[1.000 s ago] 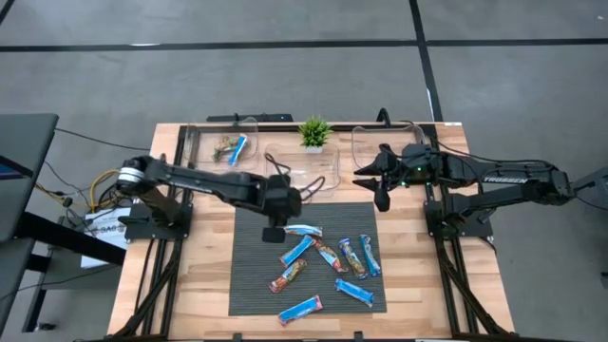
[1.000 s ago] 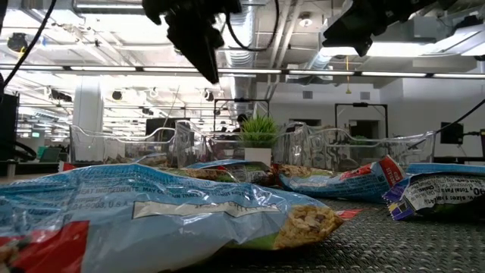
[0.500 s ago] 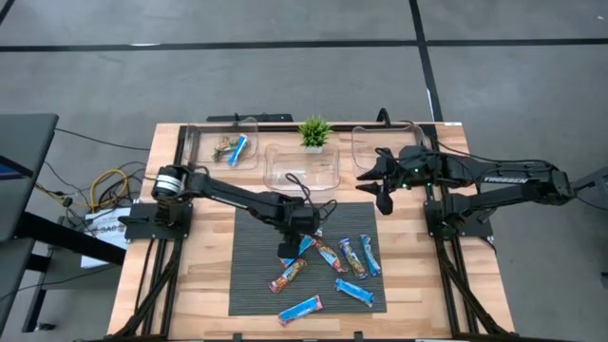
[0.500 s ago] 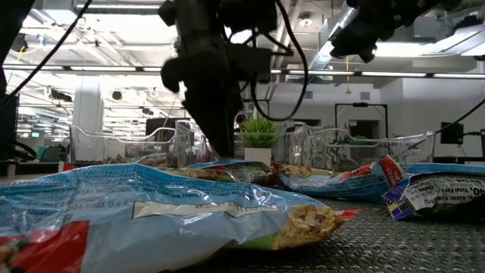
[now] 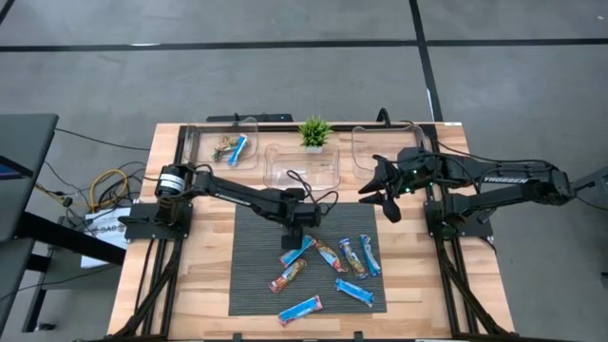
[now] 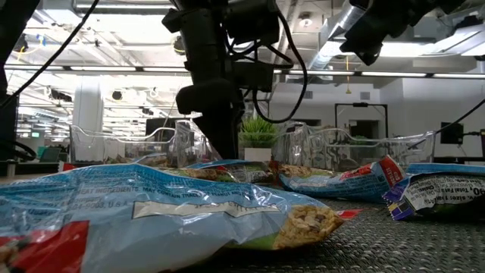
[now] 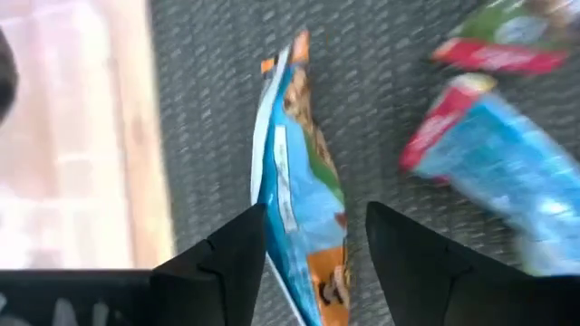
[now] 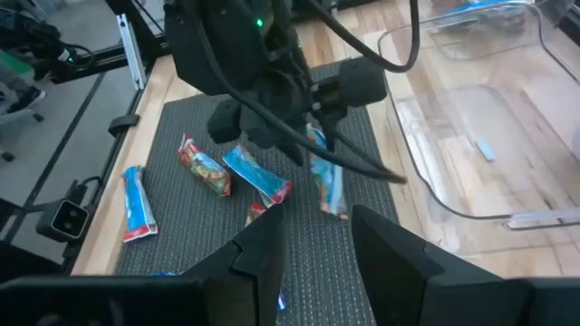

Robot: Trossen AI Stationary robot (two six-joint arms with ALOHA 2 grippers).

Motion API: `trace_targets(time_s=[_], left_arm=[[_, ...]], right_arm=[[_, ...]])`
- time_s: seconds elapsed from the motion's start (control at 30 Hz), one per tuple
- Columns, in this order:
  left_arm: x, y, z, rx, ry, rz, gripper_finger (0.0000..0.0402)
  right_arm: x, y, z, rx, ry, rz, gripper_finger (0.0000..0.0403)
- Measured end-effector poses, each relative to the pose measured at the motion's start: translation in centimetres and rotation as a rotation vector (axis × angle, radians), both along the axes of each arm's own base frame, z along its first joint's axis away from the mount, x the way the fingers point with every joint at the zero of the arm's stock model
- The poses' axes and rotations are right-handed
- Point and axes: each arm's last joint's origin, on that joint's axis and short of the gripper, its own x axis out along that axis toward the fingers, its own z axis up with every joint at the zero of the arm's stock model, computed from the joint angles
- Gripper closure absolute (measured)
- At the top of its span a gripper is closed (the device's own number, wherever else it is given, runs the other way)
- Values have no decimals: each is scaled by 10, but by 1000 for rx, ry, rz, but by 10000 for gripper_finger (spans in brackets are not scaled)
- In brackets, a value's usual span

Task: Pick and place Granola Bars by type
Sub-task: Put the blue granola bar into the left transparent bin

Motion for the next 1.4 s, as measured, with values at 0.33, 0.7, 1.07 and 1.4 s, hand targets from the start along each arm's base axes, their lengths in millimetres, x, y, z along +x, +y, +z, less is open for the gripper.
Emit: trace_targets(time_s=[0.33, 0.7, 1.07, 1.4], left_arm=[[0, -1, 0, 2, 1, 11, 219], [-1, -6, 3, 23, 5, 24, 219], [4, -5, 12, 55, -31, 33, 219], [10, 18, -17, -103, 47, 79, 219]], right_arm=[[0, 0, 0, -4, 1, -7, 280], [0, -1, 0, -16, 3, -26, 280], [0, -1, 0, -19, 3, -31, 280], [0, -1, -1, -12, 8, -40, 280]])
